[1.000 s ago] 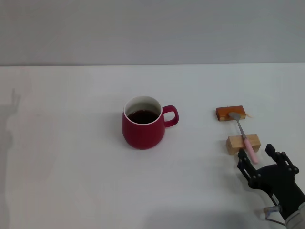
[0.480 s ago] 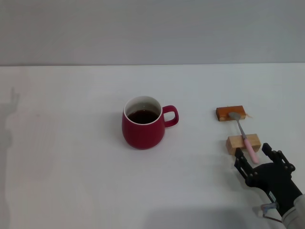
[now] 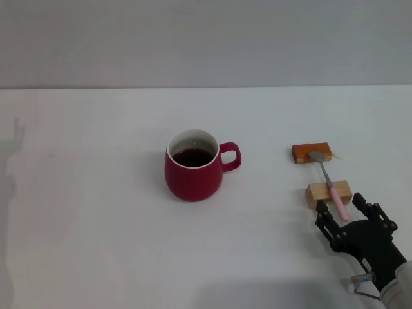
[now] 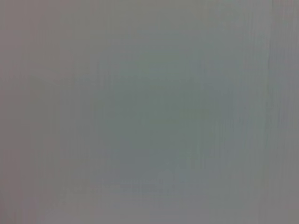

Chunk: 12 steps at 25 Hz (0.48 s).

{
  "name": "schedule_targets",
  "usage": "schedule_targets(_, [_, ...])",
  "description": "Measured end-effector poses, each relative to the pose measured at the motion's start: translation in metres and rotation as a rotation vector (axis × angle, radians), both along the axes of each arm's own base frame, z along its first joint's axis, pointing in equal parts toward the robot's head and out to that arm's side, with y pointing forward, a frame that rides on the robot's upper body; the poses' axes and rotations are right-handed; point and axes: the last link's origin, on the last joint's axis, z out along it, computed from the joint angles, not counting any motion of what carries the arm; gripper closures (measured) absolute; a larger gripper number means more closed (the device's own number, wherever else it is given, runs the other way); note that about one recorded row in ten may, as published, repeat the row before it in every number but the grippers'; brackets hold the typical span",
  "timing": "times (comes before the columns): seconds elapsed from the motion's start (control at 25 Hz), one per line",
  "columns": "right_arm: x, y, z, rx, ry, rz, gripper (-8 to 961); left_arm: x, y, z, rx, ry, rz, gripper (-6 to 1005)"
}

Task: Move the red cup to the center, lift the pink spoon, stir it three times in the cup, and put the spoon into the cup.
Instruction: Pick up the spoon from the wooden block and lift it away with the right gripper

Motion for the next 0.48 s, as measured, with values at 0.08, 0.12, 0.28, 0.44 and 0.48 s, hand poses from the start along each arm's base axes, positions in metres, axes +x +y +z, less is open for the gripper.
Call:
schedule_targets(0.08, [-0.0002, -0.0001, -0.0004, -0.001, 0.001, 0.000, 236, -0.0001, -0.0001, 0.0000, 0.000, 0.000, 0.000, 161])
schedule_targets(0.12, [-0.0004, -0.0002, -0.0006, -0.001, 0.001, -0.001, 236, -0.0001, -0.0001, 0.0000, 0.000, 0.000, 0.000, 161])
schedule_targets(0.28, [-0.0005, -0.0010, -0.0014, -0.002, 0.002, -0.002, 244, -0.0002, -0.0002, 0.0000, 0.000, 0.000, 0.000, 161])
schedule_targets(0.44, [-0.0005, -0.0016, -0.0019, -0.002, 0.003, -0.003, 382, -0.0001, -0.0003, 0.0001, 0.000, 0.001, -0.001, 161])
schedule_targets(0.48, [-0.0007, -0.0016, -0.0021, -0.002, 0.003, -0.003, 427, -0.0002, -0.0005, 0.0001, 0.000, 0.001, -0.001, 161])
